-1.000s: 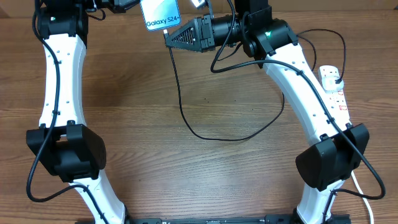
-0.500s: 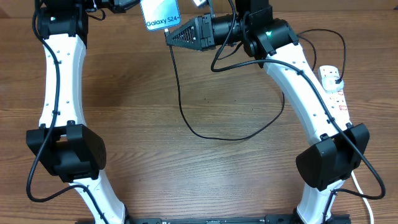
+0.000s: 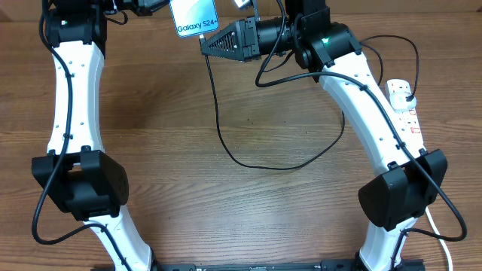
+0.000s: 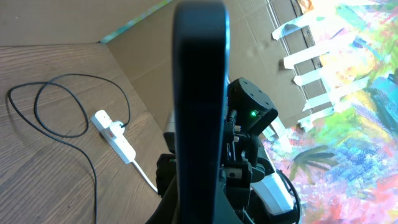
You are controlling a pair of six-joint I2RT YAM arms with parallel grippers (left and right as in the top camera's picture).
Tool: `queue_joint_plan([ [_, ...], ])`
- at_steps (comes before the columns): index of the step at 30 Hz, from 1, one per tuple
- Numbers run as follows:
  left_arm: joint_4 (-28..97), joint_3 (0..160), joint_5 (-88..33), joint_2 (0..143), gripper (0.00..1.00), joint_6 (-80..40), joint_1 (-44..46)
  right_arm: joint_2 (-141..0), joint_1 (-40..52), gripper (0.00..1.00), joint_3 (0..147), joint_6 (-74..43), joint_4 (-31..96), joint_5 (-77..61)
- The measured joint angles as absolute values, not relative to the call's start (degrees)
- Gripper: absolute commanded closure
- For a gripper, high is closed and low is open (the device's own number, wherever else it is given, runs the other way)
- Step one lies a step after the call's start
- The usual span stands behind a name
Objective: Plug charger to phone and switch on socket
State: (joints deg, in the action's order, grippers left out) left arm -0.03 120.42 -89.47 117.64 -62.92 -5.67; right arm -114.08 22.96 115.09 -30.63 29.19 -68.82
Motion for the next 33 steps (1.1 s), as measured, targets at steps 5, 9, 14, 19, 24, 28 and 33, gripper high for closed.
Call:
queue_joint_plan([
  [5, 0.0, 120.4, -89.4, 117.6, 0.96, -62.9, -5.7, -114.1, 23.0, 0.96, 115.1, -30.7, 28.5, -69.0],
  [9, 0.0, 120.4, -89.4, 117.6, 0.96, -62.9, -5.7, -114.1, 23.0, 0.96, 115.1, -30.7, 28.1, -69.1],
  [14, 0.0, 120.4, -89.4, 117.6, 0.96, -62.9, -5.7, -114.1, 23.0, 0.96, 115.1, -30.7, 28.0, -69.2],
  [19, 0.0, 120.4, -89.4, 117.6, 0.96, -62.9, -5.7, -114.1, 23.0, 0.96, 115.1, -30.6, 27.9, -69.2],
  [24, -0.1, 120.4, -89.3, 117.6, 0.96, -62.9, -5.6, -114.1, 23.0, 0.96, 115.1, -30.7, 27.9, -69.2],
  [28, -0.1, 120.4, -89.2, 117.6, 0.96, -62.9, -5.6, -114.1, 23.0, 0.96, 115.1, -30.7, 27.9, -69.2],
  [33, 0.0, 120.4, -89.2, 117.6, 0.96, -62.9, -5.6, -114.1, 23.0, 0.96, 115.1, -30.6, 27.9, -69.2],
])
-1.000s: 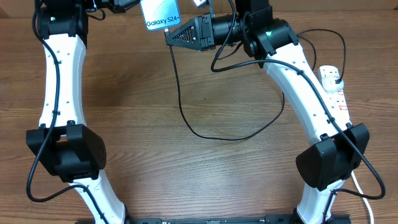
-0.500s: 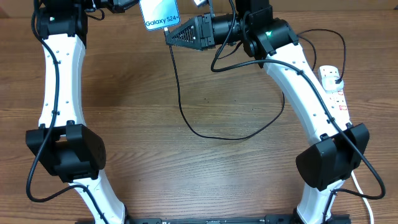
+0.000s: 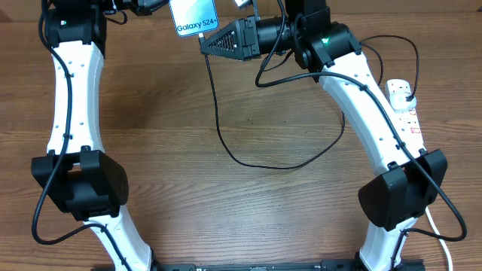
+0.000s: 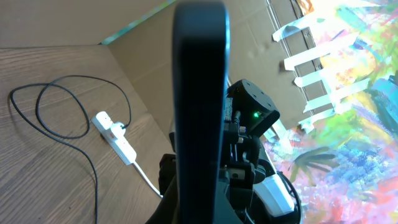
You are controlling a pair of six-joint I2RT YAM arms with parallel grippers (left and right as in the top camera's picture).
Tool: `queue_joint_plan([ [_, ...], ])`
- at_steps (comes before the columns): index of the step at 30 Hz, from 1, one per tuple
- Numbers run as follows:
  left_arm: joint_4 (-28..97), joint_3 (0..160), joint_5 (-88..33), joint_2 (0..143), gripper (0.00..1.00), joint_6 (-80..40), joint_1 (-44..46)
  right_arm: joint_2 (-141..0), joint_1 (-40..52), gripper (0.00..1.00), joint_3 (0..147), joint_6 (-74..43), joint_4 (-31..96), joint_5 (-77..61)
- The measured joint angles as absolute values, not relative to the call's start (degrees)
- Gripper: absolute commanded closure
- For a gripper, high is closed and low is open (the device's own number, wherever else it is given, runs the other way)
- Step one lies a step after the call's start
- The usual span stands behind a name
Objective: Plug charger to phone and switch on socket
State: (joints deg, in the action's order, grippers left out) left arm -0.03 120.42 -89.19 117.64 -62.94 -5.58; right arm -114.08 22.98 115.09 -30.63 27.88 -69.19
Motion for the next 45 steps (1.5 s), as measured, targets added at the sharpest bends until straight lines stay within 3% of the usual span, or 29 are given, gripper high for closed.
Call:
queue_joint_plan([
  [45, 0.0, 120.4, -88.8, 117.6, 0.96, -62.9, -5.6, -114.1, 23.3, 0.96, 115.1, -30.9, 27.9, -67.6],
])
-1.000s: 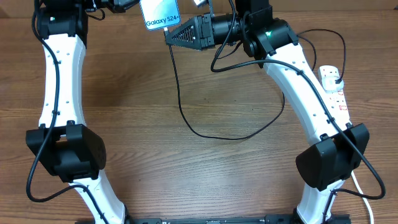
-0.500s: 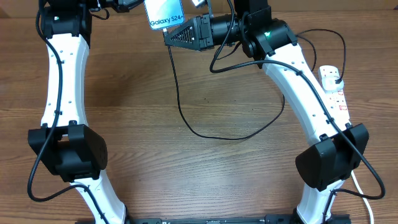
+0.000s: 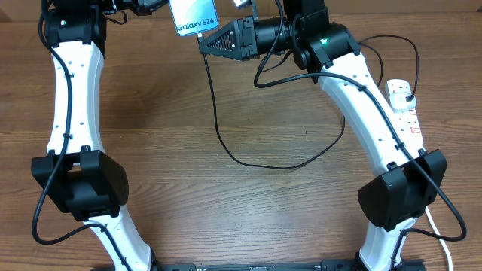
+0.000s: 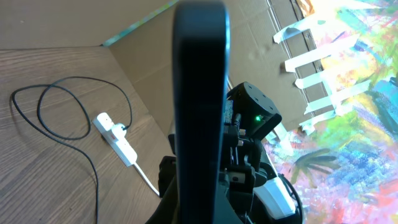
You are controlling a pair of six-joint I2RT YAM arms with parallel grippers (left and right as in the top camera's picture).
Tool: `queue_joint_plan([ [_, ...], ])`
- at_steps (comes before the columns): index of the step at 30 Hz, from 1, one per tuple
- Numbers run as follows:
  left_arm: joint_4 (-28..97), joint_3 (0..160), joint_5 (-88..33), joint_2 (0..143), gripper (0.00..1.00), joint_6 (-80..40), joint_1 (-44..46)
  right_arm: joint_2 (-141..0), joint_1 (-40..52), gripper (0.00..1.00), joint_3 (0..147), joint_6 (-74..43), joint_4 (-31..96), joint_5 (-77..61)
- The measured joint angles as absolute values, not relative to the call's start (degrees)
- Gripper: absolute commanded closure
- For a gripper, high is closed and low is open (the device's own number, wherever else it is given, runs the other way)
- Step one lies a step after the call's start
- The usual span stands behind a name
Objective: Plug charger to phone and switch on socket
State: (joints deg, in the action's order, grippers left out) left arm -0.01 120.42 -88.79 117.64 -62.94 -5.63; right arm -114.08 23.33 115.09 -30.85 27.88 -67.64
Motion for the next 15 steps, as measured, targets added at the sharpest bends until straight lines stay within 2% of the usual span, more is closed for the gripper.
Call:
queue_joint_plan([
  [15, 0.0, 120.4, -88.5, 117.6, 0.96, -63.3, -5.7, -114.1, 23.3, 0.96, 115.1, -31.5, 25.6, -67.1],
])
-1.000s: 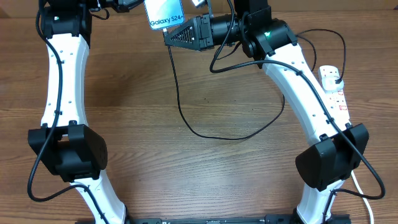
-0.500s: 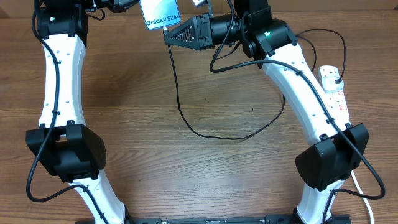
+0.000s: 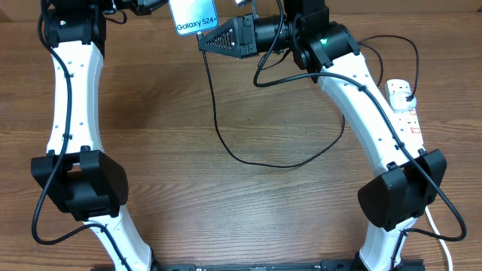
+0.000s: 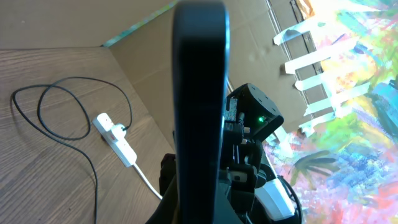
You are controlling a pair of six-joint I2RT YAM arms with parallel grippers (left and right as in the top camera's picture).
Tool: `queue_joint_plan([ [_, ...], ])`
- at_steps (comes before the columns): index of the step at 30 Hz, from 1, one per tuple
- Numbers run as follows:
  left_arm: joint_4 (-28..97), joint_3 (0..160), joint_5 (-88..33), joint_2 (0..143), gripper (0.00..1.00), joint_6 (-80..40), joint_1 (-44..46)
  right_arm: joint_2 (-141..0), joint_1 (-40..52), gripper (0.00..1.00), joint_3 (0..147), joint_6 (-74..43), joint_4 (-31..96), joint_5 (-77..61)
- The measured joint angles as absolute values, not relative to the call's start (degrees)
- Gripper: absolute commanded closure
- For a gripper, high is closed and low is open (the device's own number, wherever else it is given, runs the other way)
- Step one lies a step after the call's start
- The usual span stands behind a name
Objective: Plug charger to phone and switch on socket
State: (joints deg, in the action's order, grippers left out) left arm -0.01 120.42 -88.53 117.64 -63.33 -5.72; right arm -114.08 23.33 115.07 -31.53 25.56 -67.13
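A phone (image 3: 193, 16) with a lit "Galaxy S24+" screen is held up at the far edge, and my left gripper (image 3: 156, 6) is shut on it. The left wrist view shows the phone (image 4: 199, 99) edge-on as a dark slab, the left gripper (image 4: 199, 208) clamped round its base. My right gripper (image 3: 202, 41) sits at the phone's lower right corner, shut on the charger plug. The plug itself is hidden. The black cable (image 3: 226, 147) hangs from there and loops over the table. The white socket strip (image 3: 404, 105) lies at the right, and the socket strip (image 4: 115, 139) also shows in the left wrist view.
The right arm's wrist (image 4: 252, 121), with a green light, stands just behind the phone. A cardboard wall (image 4: 149, 56) and a painted panel (image 4: 348, 118) close off the far side. The strip's white lead (image 3: 440, 226) runs along the right edge.
My right gripper has edged very slightly toward the far edge beside the phone. The phone, the left gripper, the cable and the strip stand as before.
At each earlier moment my left gripper held the phone up at the far edge and my right gripper held the plug at the phone's lower corner. The right gripper crept a few pixels left and farther away; nothing else moved.
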Motion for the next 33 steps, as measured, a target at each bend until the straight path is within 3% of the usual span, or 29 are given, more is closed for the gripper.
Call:
queue_joint_plan([
  [17, -0.1, 120.5, -87.2, 117.6, 0.96, -64.6, -6.0, -114.7, 23.3, 0.94, 115.0, -32.8, 21.5, -66.4],
  [18, -0.1, 120.5, -87.2, 117.6, 0.96, -64.6, -6.0, -114.7, 23.3, 0.85, 115.0, -32.8, 21.4, -66.4],
  [20, 0.0, 120.5, -87.1, 117.6, 0.96, -64.6, -6.0, -114.7, 23.3, 0.80, 115.0, -32.9, 21.4, -66.1],
  [23, 0.1, 120.5, -88.6, 117.7, 0.96, -64.6, -5.5, -114.7, 23.2, 0.49, 115.0, -32.8, 20.7, -64.4],
  [33, 0.4, 120.5, -89.2, 117.7, 0.96, -64.6, -5.0, -114.7, 23.1, 0.20, 115.0, -32.9, 27.9, -63.5],
])
